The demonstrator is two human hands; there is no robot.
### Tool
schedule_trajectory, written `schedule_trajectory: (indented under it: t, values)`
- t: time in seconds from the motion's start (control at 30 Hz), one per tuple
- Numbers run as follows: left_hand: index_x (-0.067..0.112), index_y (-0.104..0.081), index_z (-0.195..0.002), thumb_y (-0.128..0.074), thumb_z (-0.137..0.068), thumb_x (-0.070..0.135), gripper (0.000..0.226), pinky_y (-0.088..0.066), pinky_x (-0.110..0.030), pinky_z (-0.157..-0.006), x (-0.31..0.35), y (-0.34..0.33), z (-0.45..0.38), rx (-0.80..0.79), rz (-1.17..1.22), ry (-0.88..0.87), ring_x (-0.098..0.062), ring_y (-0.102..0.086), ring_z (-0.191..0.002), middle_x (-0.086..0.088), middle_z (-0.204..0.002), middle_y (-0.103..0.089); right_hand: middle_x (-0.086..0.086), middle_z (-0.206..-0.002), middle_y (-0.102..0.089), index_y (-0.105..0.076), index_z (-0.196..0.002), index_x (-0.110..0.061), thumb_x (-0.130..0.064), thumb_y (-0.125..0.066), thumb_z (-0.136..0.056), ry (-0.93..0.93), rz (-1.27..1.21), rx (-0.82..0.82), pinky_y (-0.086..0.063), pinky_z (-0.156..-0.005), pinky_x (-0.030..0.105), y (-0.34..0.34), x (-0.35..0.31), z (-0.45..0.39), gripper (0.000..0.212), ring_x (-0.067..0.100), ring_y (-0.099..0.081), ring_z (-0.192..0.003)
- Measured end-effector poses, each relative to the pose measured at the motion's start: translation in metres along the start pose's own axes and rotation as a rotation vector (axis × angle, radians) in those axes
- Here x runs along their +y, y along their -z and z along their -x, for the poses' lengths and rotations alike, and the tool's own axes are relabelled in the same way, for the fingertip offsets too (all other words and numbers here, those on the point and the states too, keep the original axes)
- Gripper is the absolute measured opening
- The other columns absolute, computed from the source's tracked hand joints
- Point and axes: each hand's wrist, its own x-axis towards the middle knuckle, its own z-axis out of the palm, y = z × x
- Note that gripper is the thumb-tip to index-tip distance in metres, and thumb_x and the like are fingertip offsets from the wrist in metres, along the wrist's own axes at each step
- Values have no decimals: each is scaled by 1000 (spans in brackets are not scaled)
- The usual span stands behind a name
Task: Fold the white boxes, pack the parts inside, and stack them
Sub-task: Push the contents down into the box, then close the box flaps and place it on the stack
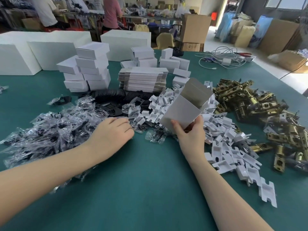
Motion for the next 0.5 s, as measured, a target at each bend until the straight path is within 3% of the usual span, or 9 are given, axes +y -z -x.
schedule_trajectory:
  t: [0.1, 0.2, 0.3, 0.4, 0.5]
  values:
    - [15, -72, -82, -78, -74, 2, 16, -56, -37, -84, -3, 3, -9, -148, 0, 72, -25, -69, -101, -4, -90, -74, -43, -86, -59, -42, -97, -47, -33, -78, -83, 0, 3, 4, -43, -61, 3, 0, 1, 0, 42, -15, -59, -78]
    - [26, -66, -105, -56, -93, 15, 19, -45, -34, -97, -1, 6, -23, -375, -13, 136, -17, -58, -116, 7, -110, -67, -25, -85, -63, -44, -99, -42, -35, -79, -81, -1, 7, 24, -44, -61, 4, -1, 2, -1, 40, -14, -59, -77]
    - [33, -66, -109, -42, -97, 26, 29, -53, -34, -82, -4, 17, -49, -523, 145, 307, -13, -61, -92, 10, -104, -67, -22, -91, -62, -45, -109, -35, -36, -79, -81, 2, 8, 24, -43, -60, 3, -1, 3, -3, 43, -13, -59, -77]
    - [32, -64, -108, -39, -98, 28, 27, -52, -30, -60, -11, 15, -71, -430, 278, 488, -11, -60, -73, 9, -95, -66, -22, -93, -62, -46, -112, -33, -37, -79, -81, -2, 16, 22, -43, -61, 3, -2, 4, -3, 46, -12, -60, -79]
    - [27, -60, -123, -44, -99, 26, 29, -45, -31, -64, -24, -1, -86, -287, 230, 582, -21, -61, -91, -2, -117, -60, -21, -92, -63, -46, -113, -32, -38, -79, -80, -8, 25, 26, -43, -61, 4, -3, 5, -4, 46, -13, -59, -79]
